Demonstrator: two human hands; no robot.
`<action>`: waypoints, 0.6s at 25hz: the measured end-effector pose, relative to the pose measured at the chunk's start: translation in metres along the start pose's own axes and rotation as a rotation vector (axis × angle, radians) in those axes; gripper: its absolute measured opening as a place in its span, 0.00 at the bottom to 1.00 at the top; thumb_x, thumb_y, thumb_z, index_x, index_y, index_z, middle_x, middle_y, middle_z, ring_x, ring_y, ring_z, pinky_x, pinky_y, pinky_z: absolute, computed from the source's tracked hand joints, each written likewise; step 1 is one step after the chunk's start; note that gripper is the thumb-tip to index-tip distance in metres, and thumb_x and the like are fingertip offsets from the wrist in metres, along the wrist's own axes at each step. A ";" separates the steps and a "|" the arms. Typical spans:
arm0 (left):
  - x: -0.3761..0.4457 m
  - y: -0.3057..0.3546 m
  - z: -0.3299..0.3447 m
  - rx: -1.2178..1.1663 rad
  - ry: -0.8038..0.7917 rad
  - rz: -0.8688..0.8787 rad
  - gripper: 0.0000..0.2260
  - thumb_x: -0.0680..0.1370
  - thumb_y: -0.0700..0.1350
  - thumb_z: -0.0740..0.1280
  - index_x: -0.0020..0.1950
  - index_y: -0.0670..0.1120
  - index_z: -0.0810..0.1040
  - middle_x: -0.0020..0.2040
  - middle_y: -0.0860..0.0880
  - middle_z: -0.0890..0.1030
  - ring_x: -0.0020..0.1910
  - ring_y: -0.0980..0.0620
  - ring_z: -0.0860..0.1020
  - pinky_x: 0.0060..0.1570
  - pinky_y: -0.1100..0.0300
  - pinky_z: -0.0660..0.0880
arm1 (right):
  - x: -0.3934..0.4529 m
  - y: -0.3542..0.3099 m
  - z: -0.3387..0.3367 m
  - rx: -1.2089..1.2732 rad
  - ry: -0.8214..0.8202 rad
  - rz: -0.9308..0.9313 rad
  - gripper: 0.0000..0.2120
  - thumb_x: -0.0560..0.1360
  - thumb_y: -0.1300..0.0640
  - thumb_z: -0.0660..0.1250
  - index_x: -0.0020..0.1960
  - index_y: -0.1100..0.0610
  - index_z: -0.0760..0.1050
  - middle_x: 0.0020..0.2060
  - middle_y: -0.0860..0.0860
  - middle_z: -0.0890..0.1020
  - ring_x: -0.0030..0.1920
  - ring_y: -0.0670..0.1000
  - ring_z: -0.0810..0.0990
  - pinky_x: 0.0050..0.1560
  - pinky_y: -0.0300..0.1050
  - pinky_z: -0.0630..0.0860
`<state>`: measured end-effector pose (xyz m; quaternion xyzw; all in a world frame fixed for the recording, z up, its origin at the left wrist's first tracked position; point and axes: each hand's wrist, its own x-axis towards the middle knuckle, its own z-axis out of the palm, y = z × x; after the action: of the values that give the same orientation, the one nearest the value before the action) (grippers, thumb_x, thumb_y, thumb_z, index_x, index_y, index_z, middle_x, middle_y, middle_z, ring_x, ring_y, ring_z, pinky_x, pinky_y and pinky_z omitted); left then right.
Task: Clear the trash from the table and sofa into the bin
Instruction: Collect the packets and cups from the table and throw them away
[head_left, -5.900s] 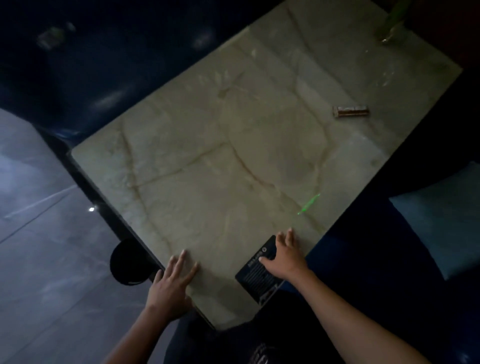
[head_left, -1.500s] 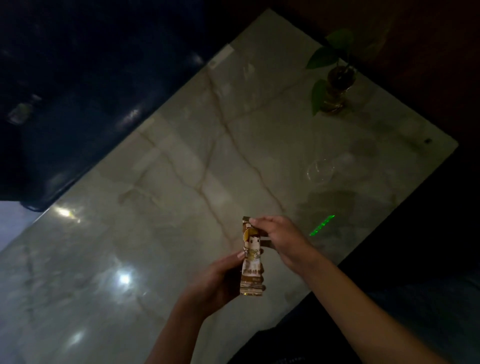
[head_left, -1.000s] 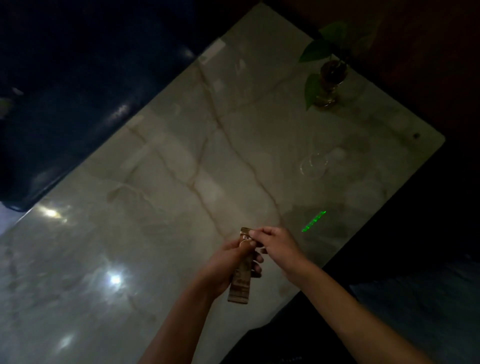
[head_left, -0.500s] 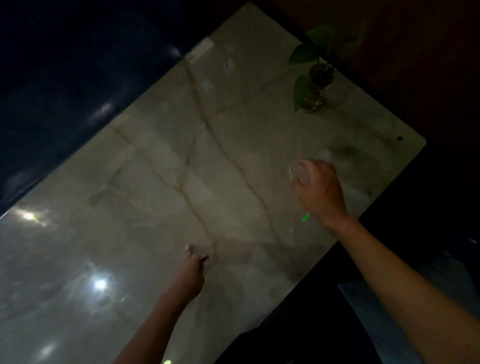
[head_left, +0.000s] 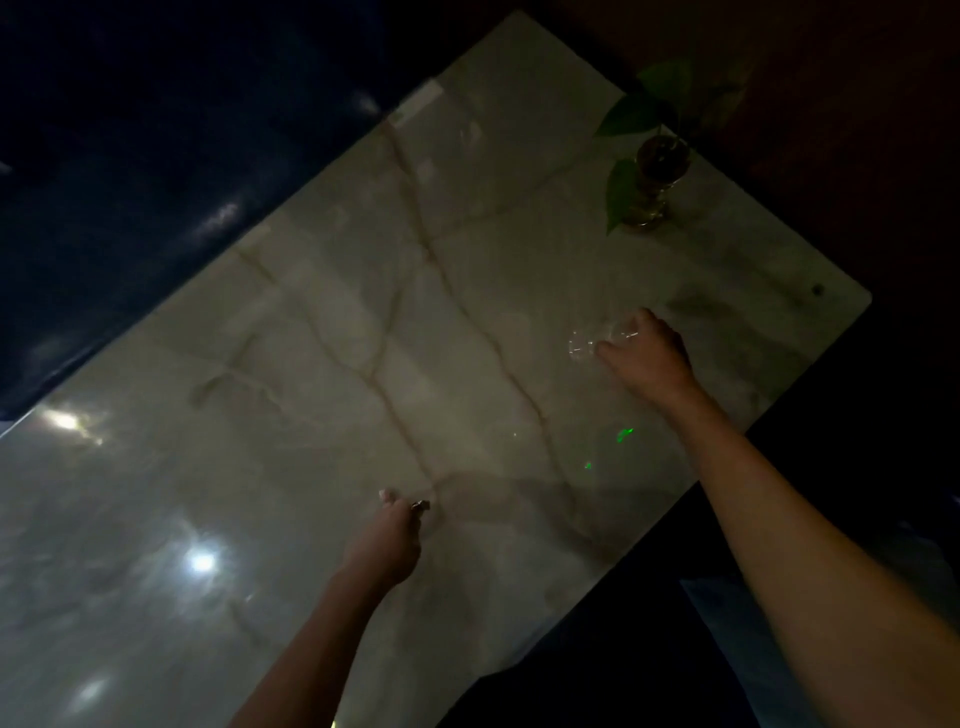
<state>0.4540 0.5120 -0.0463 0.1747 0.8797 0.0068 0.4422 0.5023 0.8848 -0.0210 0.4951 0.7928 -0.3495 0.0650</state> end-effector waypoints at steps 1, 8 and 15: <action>0.001 0.001 -0.001 -0.003 -0.012 0.001 0.11 0.81 0.45 0.58 0.57 0.43 0.75 0.66 0.37 0.72 0.57 0.41 0.78 0.54 0.52 0.75 | -0.011 0.001 0.003 0.131 0.000 -0.013 0.21 0.68 0.50 0.75 0.58 0.57 0.75 0.54 0.56 0.82 0.50 0.53 0.80 0.48 0.41 0.72; -0.032 0.029 -0.011 -0.398 -0.005 -0.104 0.10 0.80 0.46 0.60 0.53 0.44 0.79 0.53 0.43 0.83 0.52 0.44 0.80 0.50 0.55 0.78 | -0.133 0.008 0.045 0.627 -0.304 0.046 0.17 0.63 0.53 0.77 0.49 0.49 0.76 0.48 0.49 0.83 0.43 0.46 0.80 0.47 0.48 0.78; -0.067 0.043 -0.030 -1.606 -0.079 -0.262 0.20 0.77 0.55 0.66 0.56 0.38 0.77 0.53 0.40 0.84 0.52 0.42 0.82 0.57 0.46 0.76 | -0.187 -0.009 0.068 0.540 -0.485 -0.056 0.25 0.56 0.44 0.75 0.51 0.46 0.74 0.49 0.45 0.82 0.42 0.40 0.82 0.44 0.35 0.77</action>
<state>0.4809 0.5359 0.0313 -0.2998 0.6037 0.5776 0.4604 0.5722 0.7016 0.0169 0.3751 0.6470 -0.6550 0.1084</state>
